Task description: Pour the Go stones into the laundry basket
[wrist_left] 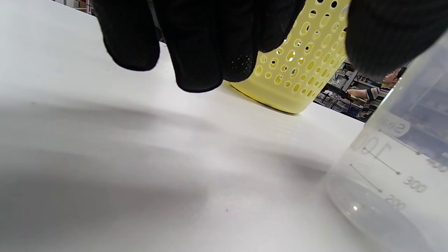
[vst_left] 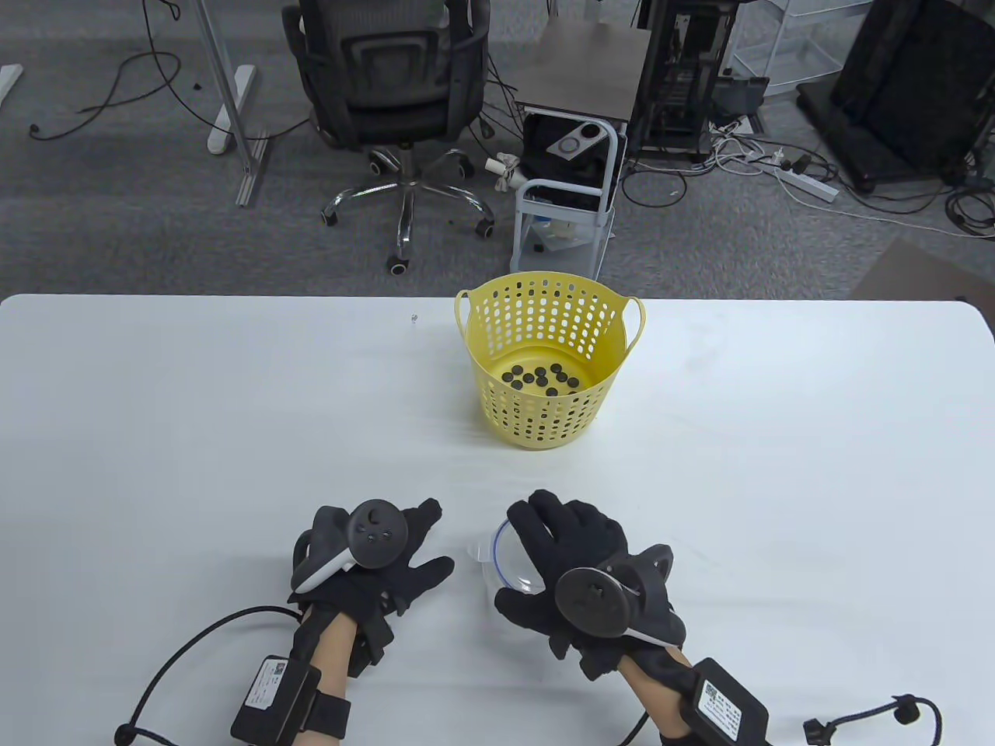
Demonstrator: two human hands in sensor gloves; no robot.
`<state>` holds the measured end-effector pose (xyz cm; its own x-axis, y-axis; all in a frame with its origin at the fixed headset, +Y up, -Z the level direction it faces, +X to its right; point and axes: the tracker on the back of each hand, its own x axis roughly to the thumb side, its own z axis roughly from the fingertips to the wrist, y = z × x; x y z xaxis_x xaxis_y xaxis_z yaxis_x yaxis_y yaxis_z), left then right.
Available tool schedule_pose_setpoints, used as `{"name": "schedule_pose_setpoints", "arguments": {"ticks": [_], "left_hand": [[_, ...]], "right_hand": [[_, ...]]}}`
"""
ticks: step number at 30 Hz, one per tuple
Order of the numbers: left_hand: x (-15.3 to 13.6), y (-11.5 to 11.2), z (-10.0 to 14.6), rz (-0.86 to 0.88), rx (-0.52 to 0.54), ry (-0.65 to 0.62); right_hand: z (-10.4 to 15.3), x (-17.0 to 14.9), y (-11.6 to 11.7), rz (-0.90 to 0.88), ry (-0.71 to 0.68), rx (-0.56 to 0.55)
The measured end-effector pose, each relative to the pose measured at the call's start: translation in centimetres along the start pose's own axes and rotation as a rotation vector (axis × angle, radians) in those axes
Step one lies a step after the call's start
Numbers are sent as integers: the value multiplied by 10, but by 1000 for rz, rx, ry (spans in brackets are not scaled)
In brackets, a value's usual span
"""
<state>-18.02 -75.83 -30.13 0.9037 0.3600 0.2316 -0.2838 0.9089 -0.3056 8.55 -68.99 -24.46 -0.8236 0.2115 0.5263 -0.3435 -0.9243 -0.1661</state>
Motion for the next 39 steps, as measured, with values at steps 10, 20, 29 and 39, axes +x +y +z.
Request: {"name": "schedule_pose_setpoints", "arguments": {"ticks": [10, 20, 29, 39], "left_hand": [[6, 14, 15, 361, 338, 12], [41, -6, 19, 590, 210, 46], [47, -17, 15, 643, 59, 50], [53, -23, 12, 624, -111, 12]], "right_hand": [[6, -11, 0, -71, 21, -46], [16, -79, 12, -554, 458, -19], [17, -80, 49, -845, 488, 75], [13, -78, 65, -887, 399, 159]]}}
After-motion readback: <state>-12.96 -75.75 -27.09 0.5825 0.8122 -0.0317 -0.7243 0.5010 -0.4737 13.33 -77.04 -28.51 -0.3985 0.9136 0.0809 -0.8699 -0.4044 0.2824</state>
